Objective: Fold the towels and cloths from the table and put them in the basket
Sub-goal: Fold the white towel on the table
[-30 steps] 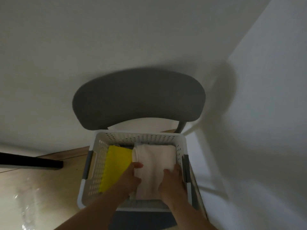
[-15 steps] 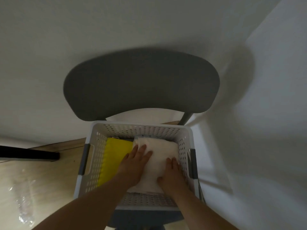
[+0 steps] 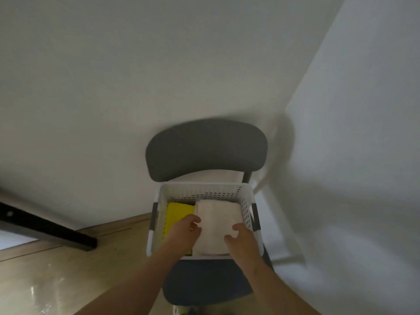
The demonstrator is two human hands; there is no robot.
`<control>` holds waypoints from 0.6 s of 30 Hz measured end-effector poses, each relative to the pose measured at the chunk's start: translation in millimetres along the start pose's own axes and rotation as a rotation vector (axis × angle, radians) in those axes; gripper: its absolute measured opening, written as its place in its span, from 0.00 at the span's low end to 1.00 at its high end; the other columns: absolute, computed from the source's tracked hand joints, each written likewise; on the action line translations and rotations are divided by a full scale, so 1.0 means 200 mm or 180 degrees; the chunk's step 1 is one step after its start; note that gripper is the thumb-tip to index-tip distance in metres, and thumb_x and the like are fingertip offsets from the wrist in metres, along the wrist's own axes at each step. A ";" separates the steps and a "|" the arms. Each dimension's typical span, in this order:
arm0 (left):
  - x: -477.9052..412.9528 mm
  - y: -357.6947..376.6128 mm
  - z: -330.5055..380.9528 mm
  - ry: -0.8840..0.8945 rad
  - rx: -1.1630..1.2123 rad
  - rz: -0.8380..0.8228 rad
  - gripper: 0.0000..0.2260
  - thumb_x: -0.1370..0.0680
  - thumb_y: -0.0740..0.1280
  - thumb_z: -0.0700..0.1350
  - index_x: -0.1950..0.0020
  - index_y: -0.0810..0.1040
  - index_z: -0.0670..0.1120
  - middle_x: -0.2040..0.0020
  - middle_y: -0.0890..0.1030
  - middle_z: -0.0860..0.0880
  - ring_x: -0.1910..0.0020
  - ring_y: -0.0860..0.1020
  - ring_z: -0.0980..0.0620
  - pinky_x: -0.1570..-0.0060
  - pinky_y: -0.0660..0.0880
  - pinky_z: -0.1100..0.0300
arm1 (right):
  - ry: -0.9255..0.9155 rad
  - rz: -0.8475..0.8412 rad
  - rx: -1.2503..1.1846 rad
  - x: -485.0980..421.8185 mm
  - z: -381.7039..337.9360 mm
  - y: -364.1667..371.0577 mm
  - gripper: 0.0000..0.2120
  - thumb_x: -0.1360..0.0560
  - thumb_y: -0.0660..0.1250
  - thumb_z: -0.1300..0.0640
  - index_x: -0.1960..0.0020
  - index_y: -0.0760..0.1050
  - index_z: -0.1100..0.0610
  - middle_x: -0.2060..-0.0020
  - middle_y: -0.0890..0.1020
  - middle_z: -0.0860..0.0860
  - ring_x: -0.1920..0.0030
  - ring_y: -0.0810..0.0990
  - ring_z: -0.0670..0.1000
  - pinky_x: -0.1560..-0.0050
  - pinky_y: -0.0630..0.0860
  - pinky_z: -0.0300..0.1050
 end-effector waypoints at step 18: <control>1.72 0.12 -0.48 -0.0246 0.1477 0.0922 0.02 0.25 0.65 0.44 0.54 0.77 0.50 0.60 0.78 0.52 0.60 0.77 0.52 0.63 0.72 0.63 | -0.0906 -0.0529 -0.0382 1.46 0.30 0.29 0.02 0.23 0.62 0.58 0.51 0.72 0.56 0.62 0.75 0.49 0.61 0.74 0.47 0.62 0.69 0.39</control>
Point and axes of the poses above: each hand's wrist, its own x-axis away from the middle knuckle, its own y-axis out of the palm, z = x × y, the point moved 8 cm from there along -x, towards the middle knuckle
